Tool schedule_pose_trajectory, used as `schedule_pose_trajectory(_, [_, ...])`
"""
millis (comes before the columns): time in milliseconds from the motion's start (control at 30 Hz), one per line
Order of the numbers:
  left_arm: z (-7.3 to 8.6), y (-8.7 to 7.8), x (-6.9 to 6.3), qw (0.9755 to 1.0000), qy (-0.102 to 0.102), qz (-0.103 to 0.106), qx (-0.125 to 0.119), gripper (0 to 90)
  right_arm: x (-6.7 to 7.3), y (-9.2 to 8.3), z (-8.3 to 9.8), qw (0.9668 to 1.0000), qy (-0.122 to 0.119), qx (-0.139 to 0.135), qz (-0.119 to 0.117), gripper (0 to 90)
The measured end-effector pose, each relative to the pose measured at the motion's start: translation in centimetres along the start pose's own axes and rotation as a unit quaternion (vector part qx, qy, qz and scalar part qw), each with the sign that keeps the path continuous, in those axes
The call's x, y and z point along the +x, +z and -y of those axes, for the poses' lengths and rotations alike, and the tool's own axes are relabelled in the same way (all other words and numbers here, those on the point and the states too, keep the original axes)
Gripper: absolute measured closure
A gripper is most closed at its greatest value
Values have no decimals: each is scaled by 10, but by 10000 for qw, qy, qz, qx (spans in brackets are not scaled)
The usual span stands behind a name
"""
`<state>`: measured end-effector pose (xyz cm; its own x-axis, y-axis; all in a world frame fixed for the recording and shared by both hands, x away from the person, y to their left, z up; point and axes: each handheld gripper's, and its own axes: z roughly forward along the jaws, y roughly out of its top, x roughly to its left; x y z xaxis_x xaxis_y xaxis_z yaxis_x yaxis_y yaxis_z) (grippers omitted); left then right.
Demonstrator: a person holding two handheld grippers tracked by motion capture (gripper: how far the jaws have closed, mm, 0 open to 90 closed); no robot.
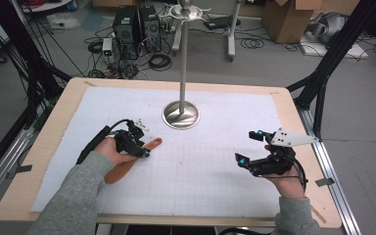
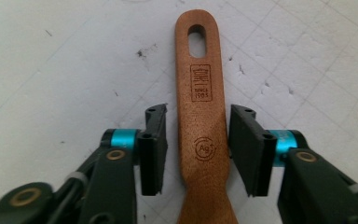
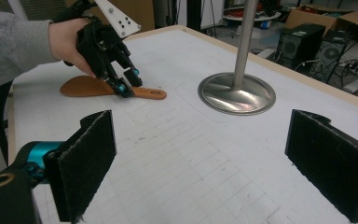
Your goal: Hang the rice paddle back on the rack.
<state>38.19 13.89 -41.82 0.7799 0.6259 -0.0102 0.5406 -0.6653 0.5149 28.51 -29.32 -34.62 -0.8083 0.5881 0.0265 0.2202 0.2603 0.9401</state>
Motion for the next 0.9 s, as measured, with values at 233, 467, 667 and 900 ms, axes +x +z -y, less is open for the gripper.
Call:
schedule_pose_trajectory(233, [0, 0, -1, 10000, 37, 3, 16, 643, 0, -1, 0, 10000, 40, 0, 3, 74])
schedule_pose_trajectory(467, [-1, 0, -6, 9998, 149, -139, 14, 651, 1, 1, 0, 10000, 1, 39, 6, 73])
schedule_pose_trajectory(667, [-1, -1, -6, 9997, 196, -156, 3, 652, 1, 1, 0, 10000, 9, 46, 16, 73])
schedule_pose_trajectory(900, [0, -15, -5, 9995, 161, -113, -257, 652, 1, 0, 0, 10000, 27, 48, 15, 73])
